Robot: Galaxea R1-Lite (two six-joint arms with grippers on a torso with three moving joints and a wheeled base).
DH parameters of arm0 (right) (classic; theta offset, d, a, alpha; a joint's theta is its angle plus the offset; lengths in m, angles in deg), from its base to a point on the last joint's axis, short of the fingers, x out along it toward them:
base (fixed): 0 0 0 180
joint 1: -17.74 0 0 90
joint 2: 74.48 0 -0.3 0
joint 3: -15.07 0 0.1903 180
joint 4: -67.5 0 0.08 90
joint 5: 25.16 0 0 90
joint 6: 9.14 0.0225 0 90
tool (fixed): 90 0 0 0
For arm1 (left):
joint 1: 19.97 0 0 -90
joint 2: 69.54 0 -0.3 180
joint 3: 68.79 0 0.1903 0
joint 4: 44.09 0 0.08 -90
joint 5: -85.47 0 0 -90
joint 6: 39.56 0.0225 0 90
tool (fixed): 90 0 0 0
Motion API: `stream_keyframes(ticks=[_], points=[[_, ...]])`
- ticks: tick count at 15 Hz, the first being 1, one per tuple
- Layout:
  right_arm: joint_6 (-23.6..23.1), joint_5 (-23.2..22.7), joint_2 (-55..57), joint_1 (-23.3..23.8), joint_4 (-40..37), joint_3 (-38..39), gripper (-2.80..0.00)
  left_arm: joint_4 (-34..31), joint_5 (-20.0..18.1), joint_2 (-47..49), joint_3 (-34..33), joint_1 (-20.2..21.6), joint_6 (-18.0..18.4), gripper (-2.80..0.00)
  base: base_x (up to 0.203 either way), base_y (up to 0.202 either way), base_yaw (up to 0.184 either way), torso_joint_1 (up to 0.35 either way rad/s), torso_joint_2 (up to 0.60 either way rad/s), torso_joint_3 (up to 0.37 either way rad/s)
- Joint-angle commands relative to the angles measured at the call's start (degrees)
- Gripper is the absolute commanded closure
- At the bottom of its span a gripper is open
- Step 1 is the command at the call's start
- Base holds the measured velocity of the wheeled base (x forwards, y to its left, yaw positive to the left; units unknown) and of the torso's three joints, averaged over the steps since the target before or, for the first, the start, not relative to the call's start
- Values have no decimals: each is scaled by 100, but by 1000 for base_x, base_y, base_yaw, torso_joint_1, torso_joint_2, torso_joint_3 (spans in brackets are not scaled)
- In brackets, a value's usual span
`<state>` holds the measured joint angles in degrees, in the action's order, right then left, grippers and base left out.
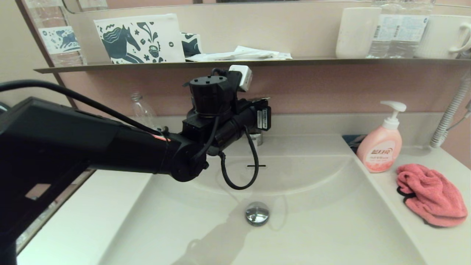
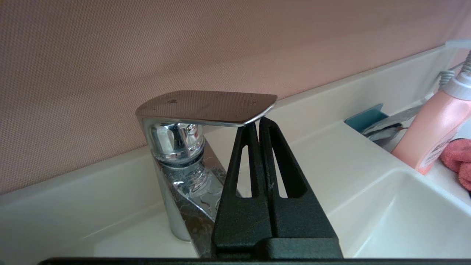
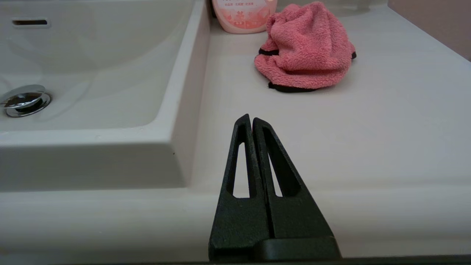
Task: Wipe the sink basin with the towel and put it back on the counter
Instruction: Turn on the faucet, then turn off the faucet
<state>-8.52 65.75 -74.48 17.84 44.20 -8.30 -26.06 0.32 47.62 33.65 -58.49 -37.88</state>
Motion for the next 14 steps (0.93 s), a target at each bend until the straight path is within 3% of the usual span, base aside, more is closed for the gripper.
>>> stream_keyframes(ticks=[1,9,14], points=[[-1,-3,0,-1,1,0,0,27,7,-129,13,-20,-1,0,0,0,0,0,0,0],[-1,-3,0,-1,1,0,0,-196,7,-526,-460,-74,-1,0,0,0,0,0,0,0],[-1,1,0,-1,1,0,0,-219,7,-606,-384,-76,8,0,0,0,0,0,0,0]])
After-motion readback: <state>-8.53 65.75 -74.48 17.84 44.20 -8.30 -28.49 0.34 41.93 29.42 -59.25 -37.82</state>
